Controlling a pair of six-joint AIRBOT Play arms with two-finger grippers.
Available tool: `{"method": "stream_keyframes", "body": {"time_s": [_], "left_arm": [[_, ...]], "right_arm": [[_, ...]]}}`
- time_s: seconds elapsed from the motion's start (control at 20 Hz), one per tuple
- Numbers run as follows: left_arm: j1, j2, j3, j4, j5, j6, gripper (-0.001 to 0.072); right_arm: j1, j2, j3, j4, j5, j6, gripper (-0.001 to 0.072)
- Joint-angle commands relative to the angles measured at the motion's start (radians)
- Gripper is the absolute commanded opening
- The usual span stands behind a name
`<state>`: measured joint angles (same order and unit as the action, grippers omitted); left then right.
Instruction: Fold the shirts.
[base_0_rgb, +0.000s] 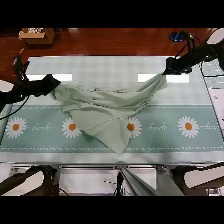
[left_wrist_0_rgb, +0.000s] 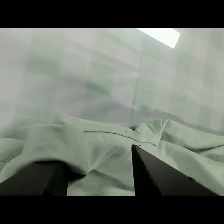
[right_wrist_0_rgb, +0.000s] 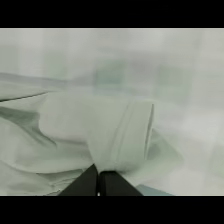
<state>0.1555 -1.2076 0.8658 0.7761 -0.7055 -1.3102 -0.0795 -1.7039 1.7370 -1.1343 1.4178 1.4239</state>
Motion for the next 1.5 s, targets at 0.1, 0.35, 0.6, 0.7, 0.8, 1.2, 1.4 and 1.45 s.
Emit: {"method": "stream_keyframes", "body": {"time_s": [0.1, 0.35, 0.6, 0.7, 0.8, 1.2, 1.4, 1.45], "left_arm": [[0.193, 0.037, 0.116, 0.002, -0.370, -0.024, 0.0463], [0.294, 0.258, -0.008, 0.219, -0.700, -0.121, 0.0457], [0.158, 0.404, -0.396, 0.002, -0.613, -0.127, 0.0618], [0.061, 0.389, -0.495, -0.084, -0.490, -0.127, 0.0617], [-0.037, 0.365, -0.542, -0.123, -0.353, -0.129, 0.0618], [-0.318, 0.105, -0.541, -0.248, -0.089, -0.168, 0.0611], [-0.353, -0.002, -0.486, -0.323, 0.044, -0.168, 0.0515], [-0.352, -0.011, -0.465, -0.324, 0.047, -0.165, 0.0157]], "right_arm": [[0.002, 0.006, 0.000, -0.002, 0.024, -0.043, 0.0022], [0.002, 0.008, 0.000, -0.003, 0.026, -0.048, 0.0022], [0.002, 0.008, 0.000, -0.003, 0.020, -0.049, 0.0022], [0.002, 0.008, 0.000, -0.003, 0.023, -0.049, 0.0022], [0.002, 0.008, 0.000, -0.003, 0.023, -0.049, 0.0022], [0.002, 0.008, 0.000, -0.003, 0.015, -0.049, 0.0022], [0.002, 0.008, 0.000, -0.003, 0.020, -0.049, 0.0022], [0.002, 0.008, 0.000, -0.003, 0.026, -0.050, 0.0022]]}}
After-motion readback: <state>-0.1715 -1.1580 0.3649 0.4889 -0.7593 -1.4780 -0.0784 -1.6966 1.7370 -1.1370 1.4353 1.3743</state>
